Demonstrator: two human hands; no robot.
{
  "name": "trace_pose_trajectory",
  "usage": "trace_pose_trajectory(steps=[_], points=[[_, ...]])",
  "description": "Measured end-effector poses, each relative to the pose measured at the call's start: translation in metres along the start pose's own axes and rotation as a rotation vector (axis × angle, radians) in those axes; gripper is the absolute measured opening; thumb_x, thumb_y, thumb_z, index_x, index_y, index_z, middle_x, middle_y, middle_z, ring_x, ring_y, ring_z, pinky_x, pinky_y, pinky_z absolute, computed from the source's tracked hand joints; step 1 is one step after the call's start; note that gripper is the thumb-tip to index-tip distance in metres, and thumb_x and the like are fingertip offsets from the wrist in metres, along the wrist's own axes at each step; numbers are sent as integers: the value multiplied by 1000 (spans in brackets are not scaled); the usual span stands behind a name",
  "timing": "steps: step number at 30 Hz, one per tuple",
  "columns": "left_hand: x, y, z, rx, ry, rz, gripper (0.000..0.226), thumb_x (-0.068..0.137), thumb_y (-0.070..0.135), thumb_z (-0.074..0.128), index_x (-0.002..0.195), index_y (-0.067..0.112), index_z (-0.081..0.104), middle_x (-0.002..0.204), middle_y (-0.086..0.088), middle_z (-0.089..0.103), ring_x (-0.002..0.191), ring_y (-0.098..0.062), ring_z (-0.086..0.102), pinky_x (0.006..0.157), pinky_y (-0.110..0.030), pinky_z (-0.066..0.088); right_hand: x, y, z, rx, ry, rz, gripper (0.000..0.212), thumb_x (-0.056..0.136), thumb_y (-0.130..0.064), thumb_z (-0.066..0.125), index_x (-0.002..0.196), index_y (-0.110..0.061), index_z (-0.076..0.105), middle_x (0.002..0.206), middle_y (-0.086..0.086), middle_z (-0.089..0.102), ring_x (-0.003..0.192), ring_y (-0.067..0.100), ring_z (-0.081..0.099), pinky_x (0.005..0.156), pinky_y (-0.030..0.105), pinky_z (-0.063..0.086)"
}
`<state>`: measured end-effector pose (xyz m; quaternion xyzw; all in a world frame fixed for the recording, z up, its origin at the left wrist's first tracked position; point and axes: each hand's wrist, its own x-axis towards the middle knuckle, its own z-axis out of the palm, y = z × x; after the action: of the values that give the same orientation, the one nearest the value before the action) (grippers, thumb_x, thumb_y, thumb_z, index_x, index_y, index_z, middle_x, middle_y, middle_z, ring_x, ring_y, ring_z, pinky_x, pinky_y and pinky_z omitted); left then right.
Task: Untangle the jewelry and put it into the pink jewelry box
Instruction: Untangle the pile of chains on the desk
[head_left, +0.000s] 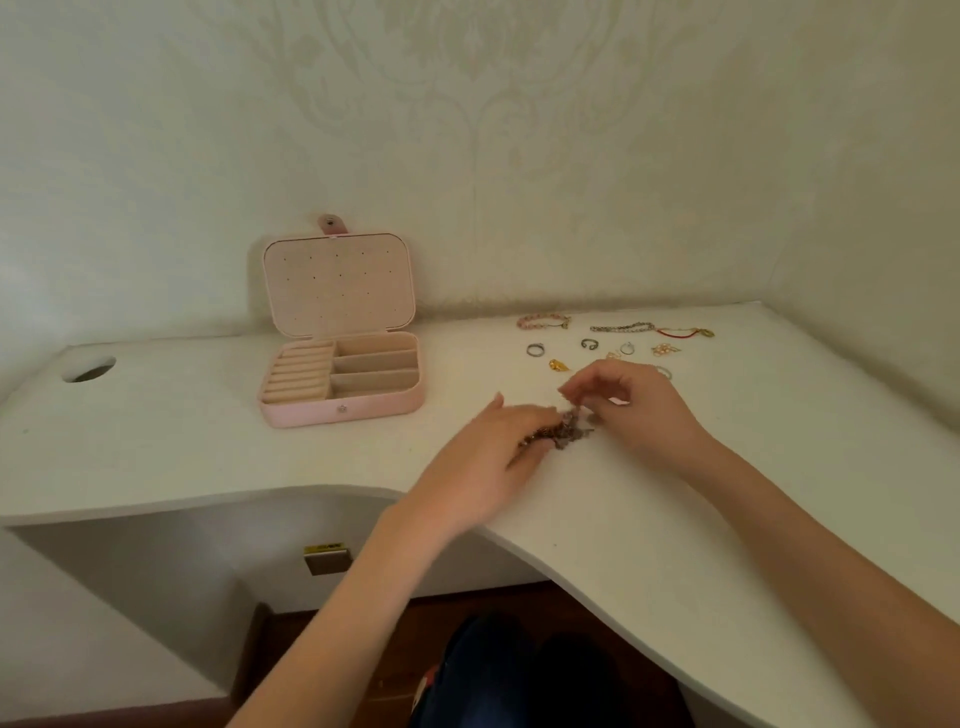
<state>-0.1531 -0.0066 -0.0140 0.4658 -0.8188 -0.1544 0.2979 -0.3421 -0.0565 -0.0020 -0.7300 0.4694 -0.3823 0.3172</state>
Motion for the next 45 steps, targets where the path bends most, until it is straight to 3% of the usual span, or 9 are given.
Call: trace_pose_trajectory(steps=[3, 7, 12, 16, 20, 26, 32, 37, 45], points=[[-5, -8, 6, 125, -57, 25, 37, 98, 28, 43, 134, 22, 51, 145, 8, 42, 134, -6, 34, 112, -17, -1, -13, 5, -9, -400, 30, -95, 35, 90, -1, 52, 106, -28, 68, 106, -23, 64, 98, -14, 51, 87, 3, 34], [-12, -13, 4, 64, -20, 16, 31, 95, 29, 49, 123, 22, 61, 136, 8, 52, 130, -5, 39, 112, -15, 11, -26, 8, -5, -626, -262, -221, 53, 88, 2, 44, 128, -30, 58, 136, -16, 51, 126, -2, 42, 108, 23, 26], [-13, -14, -2, -23, 97, -79, 16, 91, 26, 56, 96, 16, 67, 97, 4, 64, 100, -15, 54, 91, -30, 41, -26, 18, -18, -554, 60, -120, 46, 82, 6, 46, 105, -24, 72, 119, -3, 67, 115, 15, 59, 107, 34, 34], [-7, -9, 5, 184, 65, 62, 41, 91, 42, 42, 117, 16, 59, 112, 3, 58, 109, -12, 49, 112, -27, 23, -26, 8, -10, -459, -39, -119, 46, 88, 6, 43, 119, -19, 65, 125, -4, 62, 117, 11, 53, 98, 12, 30], [2, 0, 13, 330, -109, -28, 57, 96, 51, 28, 145, 23, 28, 150, 6, 32, 138, -12, 26, 116, -25, -3, -21, 12, -2, -561, -141, -188, 46, 90, 0, 43, 128, -22, 58, 124, -1, 63, 115, 17, 56, 100, 32, 39], [2, -7, 18, 388, -170, -183, 61, 87, 68, 19, 141, 40, 23, 159, 1, 1, 144, -27, -17, 114, -48, -17, -27, 16, -9, -745, -169, 48, 48, 100, -21, 30, 146, -34, 27, 158, -7, 15, 146, 10, 7, 118, 45, 4], [2, -2, 12, 258, -171, -42, 55, 92, 58, 30, 136, 25, 36, 156, 9, 15, 143, -3, -6, 115, -28, -15, -25, 9, -6, -548, -221, -70, 37, 94, -11, 44, 119, -34, 59, 133, -11, 56, 130, 4, 42, 119, 34, 4], [-1, -5, 11, 215, -175, -99, 30, 88, 57, 41, 102, 30, 42, 157, 2, 13, 145, -24, -8, 117, -43, -6, -26, 6, -14, -368, -86, -47, 31, 88, -9, 52, 72, -35, 52, 117, -19, 60, 102, -20, 46, 119, 28, 3], [1, -3, 11, 373, -298, -143, 72, 85, 71, 21, 148, 39, 6, 158, 10, -1, 144, -8, -13, 114, -47, -16, -26, 9, -8, -686, -209, 16, 41, 99, -41, 34, 140, -43, 35, 145, -19, 41, 142, 1, 20, 113, 52, -18]])
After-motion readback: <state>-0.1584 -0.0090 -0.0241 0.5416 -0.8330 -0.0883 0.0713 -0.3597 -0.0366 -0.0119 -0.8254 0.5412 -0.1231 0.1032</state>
